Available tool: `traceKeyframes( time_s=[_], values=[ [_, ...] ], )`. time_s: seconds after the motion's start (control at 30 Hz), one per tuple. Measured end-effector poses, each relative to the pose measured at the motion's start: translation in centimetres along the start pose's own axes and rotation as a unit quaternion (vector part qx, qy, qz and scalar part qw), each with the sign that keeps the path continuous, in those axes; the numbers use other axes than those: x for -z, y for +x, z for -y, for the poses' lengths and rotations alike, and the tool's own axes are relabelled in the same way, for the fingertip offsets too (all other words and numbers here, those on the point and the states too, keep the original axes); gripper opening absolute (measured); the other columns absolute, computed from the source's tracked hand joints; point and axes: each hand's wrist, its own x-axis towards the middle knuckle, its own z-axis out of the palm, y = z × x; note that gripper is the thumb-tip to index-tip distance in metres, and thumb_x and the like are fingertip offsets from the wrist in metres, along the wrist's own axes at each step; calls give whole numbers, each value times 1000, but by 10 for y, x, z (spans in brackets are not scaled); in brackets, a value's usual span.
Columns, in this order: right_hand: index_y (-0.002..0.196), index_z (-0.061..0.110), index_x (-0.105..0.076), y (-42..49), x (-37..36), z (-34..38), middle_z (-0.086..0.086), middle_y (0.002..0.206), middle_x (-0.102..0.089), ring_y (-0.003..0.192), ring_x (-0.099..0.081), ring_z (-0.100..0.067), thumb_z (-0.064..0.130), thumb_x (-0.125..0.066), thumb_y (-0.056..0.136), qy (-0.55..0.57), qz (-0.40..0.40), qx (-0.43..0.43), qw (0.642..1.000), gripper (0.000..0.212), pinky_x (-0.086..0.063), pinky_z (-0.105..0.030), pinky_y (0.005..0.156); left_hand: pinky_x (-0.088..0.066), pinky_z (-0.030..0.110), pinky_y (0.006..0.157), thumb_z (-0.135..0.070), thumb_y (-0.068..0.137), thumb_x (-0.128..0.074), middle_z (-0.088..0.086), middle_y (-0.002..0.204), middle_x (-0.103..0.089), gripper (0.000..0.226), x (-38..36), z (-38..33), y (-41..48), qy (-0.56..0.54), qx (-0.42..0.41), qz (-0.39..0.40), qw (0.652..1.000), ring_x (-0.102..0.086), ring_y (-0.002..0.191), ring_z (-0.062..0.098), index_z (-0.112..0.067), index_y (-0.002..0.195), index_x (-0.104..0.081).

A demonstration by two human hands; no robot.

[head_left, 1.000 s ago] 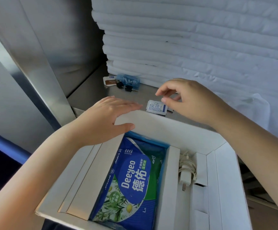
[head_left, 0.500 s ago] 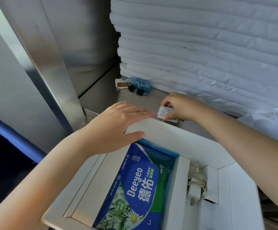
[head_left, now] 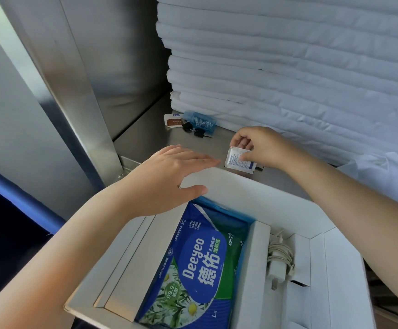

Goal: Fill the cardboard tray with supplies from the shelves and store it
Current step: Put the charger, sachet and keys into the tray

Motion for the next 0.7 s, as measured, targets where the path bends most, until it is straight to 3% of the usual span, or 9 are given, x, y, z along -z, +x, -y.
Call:
traceKeyframes(
  time_s=[0.23,0.43,0.6,0.7],
  values=[
    [81,34,-66,-2,10,5,19,79,-65,64,-56,12,5,-72,76,22,-6,3,1000,31,-43,-11,59,-3,15,108,-45,92,-48,-19,146,-39,55,0,0,0,4,-1,0,1000,-30,133,1,-41,144,-32],
    [84,33,-67,1,3,9,18,79,-65,70,-59,6,5,-71,78,54,11,8,998,29,-46,-13,63,0,15,109,-45,93,-48,-21,147,-38,55,0,-1,0,2,-1,-2,1000,-26,133,-2,-43,144,-30],
    [94,23,-69,17,4,17,19,80,-63,71,-58,7,5,-70,81,69,36,28,997,23,-43,-3,59,-6,19,111,-45,93,-49,-20,146,-38,54,1,-2,0,-1,-2,-3,1000,-30,133,2,-42,144,-32],
    [99,20,-68,32,5,26,17,80,-62,73,-58,4,5,-69,82,81,51,32,995,22,-48,-11,67,-4,17,111,-45,93,-49,-21,146,-38,54,1,-2,0,-3,-5,-7,1000,-29,133,1,-42,144,-32]
  ],
)
